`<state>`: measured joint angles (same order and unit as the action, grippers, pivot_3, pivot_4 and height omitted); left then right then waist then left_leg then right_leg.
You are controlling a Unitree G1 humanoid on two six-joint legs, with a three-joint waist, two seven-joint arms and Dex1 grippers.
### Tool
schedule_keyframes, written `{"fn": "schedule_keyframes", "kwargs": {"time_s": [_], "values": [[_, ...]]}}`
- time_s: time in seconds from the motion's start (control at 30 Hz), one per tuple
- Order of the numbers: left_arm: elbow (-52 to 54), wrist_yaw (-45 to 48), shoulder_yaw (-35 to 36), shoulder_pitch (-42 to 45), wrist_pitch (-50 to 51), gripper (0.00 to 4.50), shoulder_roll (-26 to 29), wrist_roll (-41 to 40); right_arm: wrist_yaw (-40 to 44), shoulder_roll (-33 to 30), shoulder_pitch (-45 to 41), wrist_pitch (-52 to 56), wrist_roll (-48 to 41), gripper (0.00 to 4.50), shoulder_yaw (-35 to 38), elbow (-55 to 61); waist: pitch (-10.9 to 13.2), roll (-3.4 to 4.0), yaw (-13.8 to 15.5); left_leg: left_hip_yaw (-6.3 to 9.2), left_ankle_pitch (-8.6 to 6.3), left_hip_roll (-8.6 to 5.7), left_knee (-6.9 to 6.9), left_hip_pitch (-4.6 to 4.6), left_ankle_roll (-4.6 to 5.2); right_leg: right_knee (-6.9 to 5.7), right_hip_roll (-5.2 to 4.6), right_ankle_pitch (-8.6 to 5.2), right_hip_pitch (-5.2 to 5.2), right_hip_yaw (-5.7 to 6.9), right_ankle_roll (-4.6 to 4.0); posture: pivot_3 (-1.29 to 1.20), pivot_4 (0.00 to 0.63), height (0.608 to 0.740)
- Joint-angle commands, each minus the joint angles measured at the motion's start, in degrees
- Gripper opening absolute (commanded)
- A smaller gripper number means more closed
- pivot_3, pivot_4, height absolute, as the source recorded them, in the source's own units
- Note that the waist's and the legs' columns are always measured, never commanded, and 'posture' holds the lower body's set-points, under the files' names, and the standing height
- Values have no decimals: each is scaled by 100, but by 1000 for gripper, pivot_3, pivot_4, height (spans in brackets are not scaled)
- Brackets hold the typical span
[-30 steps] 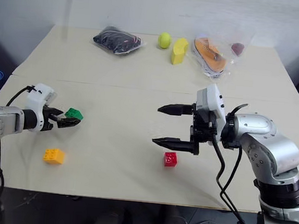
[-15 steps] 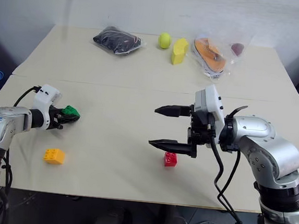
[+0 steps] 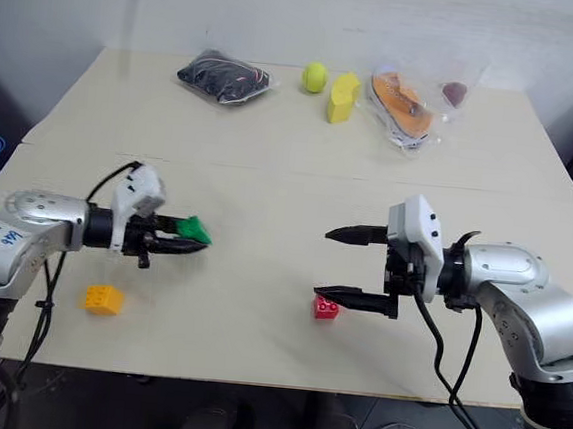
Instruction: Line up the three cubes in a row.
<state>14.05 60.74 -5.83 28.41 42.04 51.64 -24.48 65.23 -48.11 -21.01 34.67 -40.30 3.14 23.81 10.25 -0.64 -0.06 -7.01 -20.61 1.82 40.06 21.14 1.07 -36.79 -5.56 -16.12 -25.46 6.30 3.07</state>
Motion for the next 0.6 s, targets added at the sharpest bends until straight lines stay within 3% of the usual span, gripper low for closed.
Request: {"fn": "schedule_keyframes", "kwargs": {"time_s": [0.03,0.27,0.47,0.6], "values": [[243,479,-763,6,-715,1505,176,611,226,-351,331,-285,169,4500,280,214,0,1,6,-1,0,0,0,-1,-1,-1,1,0,0,-1,0,0,150,740],[26,360,-1626,270,-1056,1505,-402,1398,246,-533,852,-549,336,4500,462,255,0,0,79,-4,1,-5,3,-2,6,26,7,1,2,-3,2,0,150,740],[97,-9,-1668,279,-931,1505,-913,1594,98,-491,939,-590,323,4500,495,252,0,0,128,-3,2,-4,4,-2,9,27,4,2,2,-4,3,0,150,740],[217,160,-1652,272,-910,1505,-833,1589,168,-558,952,-619,339,4500,475,210,0,0,139,-2,3,-4,5,-2,9,26,4,2,2,-4,3,0,150,740]]}}
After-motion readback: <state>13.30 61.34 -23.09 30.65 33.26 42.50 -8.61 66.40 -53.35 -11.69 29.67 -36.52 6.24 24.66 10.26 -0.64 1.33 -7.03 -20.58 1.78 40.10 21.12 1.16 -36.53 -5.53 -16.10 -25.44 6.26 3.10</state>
